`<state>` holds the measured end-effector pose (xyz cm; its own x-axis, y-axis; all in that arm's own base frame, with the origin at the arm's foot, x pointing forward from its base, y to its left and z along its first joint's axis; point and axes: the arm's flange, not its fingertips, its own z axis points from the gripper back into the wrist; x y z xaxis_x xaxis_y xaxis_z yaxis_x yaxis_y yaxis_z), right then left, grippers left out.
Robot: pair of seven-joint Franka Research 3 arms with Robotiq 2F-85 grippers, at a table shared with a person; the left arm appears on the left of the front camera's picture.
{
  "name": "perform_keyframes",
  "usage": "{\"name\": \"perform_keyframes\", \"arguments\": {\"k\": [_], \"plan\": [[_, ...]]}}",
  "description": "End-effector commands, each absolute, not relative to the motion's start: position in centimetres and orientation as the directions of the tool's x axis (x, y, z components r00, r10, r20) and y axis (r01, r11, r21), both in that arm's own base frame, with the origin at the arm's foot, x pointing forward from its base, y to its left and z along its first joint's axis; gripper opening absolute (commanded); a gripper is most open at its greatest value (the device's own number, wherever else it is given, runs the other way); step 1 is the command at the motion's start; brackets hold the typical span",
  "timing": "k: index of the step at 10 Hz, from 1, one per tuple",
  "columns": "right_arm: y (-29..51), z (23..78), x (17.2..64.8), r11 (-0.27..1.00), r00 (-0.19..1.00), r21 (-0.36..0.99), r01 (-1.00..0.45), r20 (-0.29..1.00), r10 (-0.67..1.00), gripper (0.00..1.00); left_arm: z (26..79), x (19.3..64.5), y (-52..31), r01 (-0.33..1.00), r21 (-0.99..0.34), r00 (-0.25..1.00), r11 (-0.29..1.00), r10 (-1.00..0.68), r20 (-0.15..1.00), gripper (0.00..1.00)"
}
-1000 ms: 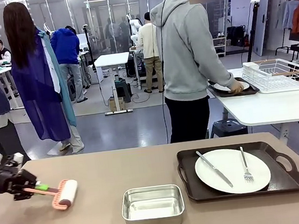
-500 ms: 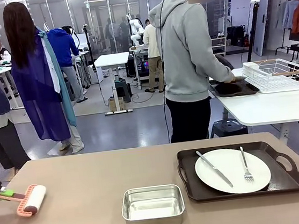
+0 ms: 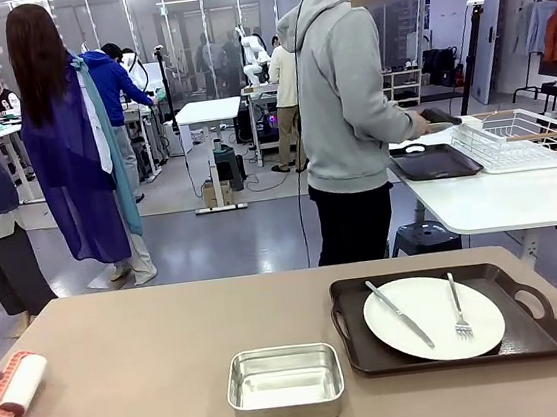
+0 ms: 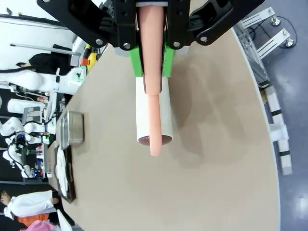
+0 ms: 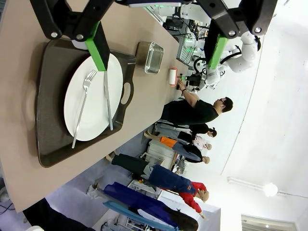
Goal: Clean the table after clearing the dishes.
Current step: When the left (or right) Handle tray is removed, use the left hand (or right hand) to clean the left (or right) side of the table with the Lint Roller.
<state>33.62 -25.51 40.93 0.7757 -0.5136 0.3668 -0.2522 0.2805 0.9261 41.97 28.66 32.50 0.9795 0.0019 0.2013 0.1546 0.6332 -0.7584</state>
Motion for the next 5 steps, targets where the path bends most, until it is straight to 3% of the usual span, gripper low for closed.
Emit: {"name": "perform_keyframes", "arguments": {"k": [1, 4, 5], "plan": [[-25.4, 41.3, 33.6, 0.278, 0.774, 0.927, -0.252, 0.366, -0.517, 1.0, 36.3, 36.8, 26.4, 0.235, -0.741, 0.962, 0.63, -0.039, 0.272, 0.21], [-25.4, 41.3, 33.6, 0.278, 0.774, 0.927, -0.252, 0.366, -0.517, 1.0, 39.7, 32.1, 24.2, 0.266, -0.729, 0.916, 0.631, 0.071, 0.395, 0.21], [-25.4, 41.3, 33.6, 0.278, 0.774, 0.927, -0.252, 0.366, -0.517, 1.0, 37.8, 35.8, 26.1, 0.232, -0.731, 0.957, 0.641, -0.016, 0.289, 0.21]]}}
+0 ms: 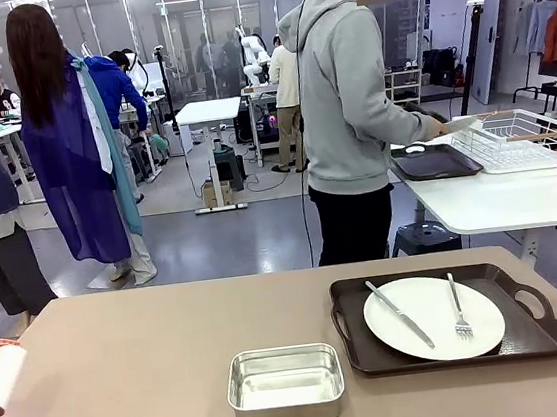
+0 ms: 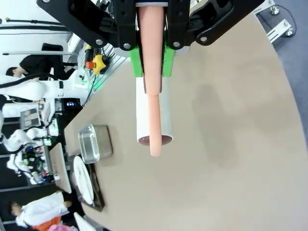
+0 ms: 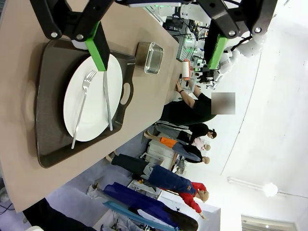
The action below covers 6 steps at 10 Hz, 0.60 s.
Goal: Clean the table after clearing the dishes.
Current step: When the left (or right) Handle tray is removed, use the left hand (or right hand) to clean the left (or right) side of the table with the Lint Roller, then place the Lint Roller back on top of the Airtight Container.
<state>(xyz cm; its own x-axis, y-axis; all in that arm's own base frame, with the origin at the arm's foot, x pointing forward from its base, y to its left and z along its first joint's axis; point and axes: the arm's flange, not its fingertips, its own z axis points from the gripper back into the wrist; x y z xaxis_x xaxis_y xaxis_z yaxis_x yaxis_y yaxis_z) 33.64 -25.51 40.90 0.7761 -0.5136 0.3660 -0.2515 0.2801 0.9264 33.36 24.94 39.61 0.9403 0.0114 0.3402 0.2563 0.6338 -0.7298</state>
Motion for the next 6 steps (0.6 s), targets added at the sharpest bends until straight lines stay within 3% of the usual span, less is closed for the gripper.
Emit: {"name": "perform_keyframes", "arguments": {"k": [1, 6], "plan": [[-25.41, 41.29, 33.59, 0.278, 0.774, 0.927, -0.252, 0.366, -0.517, 1.0, 37.78, 35.79, 26.1, 0.232, -0.731, 0.957, 0.641, -0.016, 0.289, 0.21], [-25.41, 41.29, 33.59, 0.278, 0.774, 0.927, -0.252, 0.366, -0.517, 1.0, 37.78, 35.79, 26.1, 0.232, -0.731, 0.957, 0.641, -0.016, 0.289, 0.21]]}}
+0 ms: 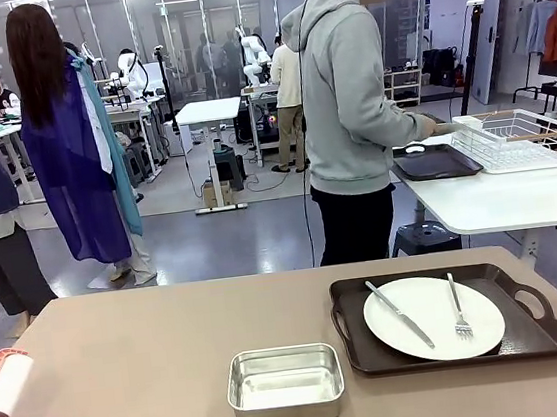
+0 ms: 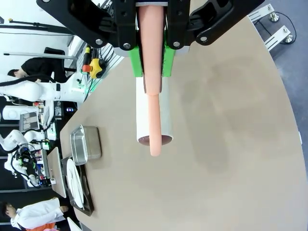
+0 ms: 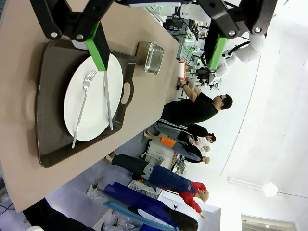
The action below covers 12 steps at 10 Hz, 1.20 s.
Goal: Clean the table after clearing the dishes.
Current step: Place the Lint Roller back on top of the Airtight Container.
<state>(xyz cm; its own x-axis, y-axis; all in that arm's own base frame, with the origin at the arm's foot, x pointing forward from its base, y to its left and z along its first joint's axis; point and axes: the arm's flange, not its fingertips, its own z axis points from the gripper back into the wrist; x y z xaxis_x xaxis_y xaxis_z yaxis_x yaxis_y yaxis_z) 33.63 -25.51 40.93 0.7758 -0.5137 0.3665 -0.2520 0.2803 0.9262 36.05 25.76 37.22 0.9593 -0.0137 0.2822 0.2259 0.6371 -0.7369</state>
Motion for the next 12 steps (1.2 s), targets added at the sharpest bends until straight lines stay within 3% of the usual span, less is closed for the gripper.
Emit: {"name": "perform_keyframes", "arguments": {"k": [1, 5, 7, 8, 10, 11, 12], "plan": [[-25.4, 41.3, 33.6, 0.278, 0.774, 0.927, -0.252, 0.366, -0.517, 1.0, 37.8, 35.8, 26.1, 0.232, -0.731, 0.957, 0.641, -0.016, 0.289, 0.21], [-25.4, 41.3, 33.6, 0.278, 0.774, 0.927, -0.252, 0.366, -0.517, 1.0, 37.3, 36.1, 25.8, 0.227, -0.736, 0.959, 0.638, -0.014, 0.284, 0.21], [-25.4, 41.3, 33.6, 0.278, 0.774, 0.927, -0.252, 0.366, -0.517, 1.0, 48.5, 41.9, 23.0, 0.531, -0.46, 0.827, 0.712, -0.317, 0.465, 0.21], [-25.4, 41.3, 33.6, 0.278, 0.774, 0.927, -0.252, 0.366, -0.517, 1.0, 53.8, 44.4, 19.1, 0.655, -0.321, 0.737, 0.684, -0.485, 0.472, 0.21], [-25.4, 41.3, 33.6, 0.278, 0.774, 0.927, -0.252, 0.366, -0.517, 1.0, 62.0, 47.6, 8.2, 0.86, -0.123, 0.498, 0.496, -0.758, 0.421, 0.21], [-25.4, 41.3, 33.6, 0.278, 0.774, 0.927, -0.252, 0.366, -0.517, 1.0, 64.7, 48.2, 1.0, 0.94, -0.033, 0.33, 0.339, -0.883, 0.335, 0.21], [-25.4, 41.3, 33.6, 0.278, 0.774, 0.927, -0.252, 0.366, -0.517, 1.0, 65.6, 48.1, -4.6, 0.977, -0.017, 0.21, 0.214, -0.938, 0.275, 0.21]]}}
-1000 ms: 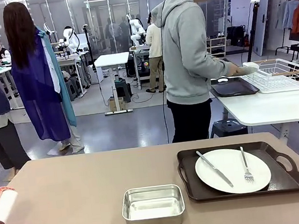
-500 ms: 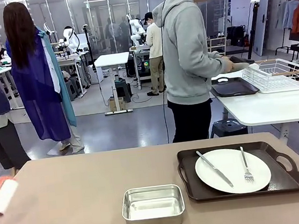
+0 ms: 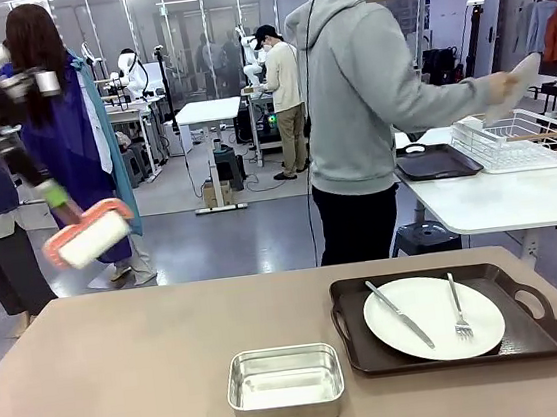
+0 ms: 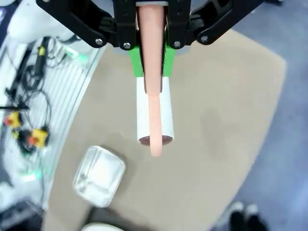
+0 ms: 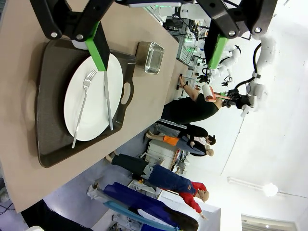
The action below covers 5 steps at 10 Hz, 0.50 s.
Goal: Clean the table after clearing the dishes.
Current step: Place the Lint Roller back on top of the Airtight Container.
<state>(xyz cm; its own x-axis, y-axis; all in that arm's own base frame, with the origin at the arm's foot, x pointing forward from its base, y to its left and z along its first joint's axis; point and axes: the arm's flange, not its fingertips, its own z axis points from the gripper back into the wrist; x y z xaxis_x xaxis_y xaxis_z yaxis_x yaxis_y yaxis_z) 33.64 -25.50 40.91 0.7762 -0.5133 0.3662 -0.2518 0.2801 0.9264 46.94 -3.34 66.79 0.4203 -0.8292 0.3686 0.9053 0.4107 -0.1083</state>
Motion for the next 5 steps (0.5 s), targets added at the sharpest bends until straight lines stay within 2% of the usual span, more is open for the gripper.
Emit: {"name": "perform_keyframes", "arguments": {"k": [1, 3, 5], "plan": [[-25.4, 41.3, 33.6, 0.278, 0.774, 0.927, -0.252, 0.366, -0.517, 1.0, 65.8, 47.4, -9.7, 0.995, -0.014, 0.104, 0.104, -0.973, 0.206, 0.21], [-25.4, 41.3, 33.6, 0.278, 0.774, 0.927, -0.252, 0.366, -0.517, 1.0, 63.9, 45.2, -18.9, 0.999, -0.054, -0.003, -0.009, -0.993, 0.121, 0.21], [-25.4, 41.3, 33.6, 0.278, 0.774, 0.927, -0.252, 0.366, -0.517, 1.0, 62.1, 43.8, -24.8, 0.996, -0.034, -0.07, -0.076, -0.983, 0.169, 0.21]]}}
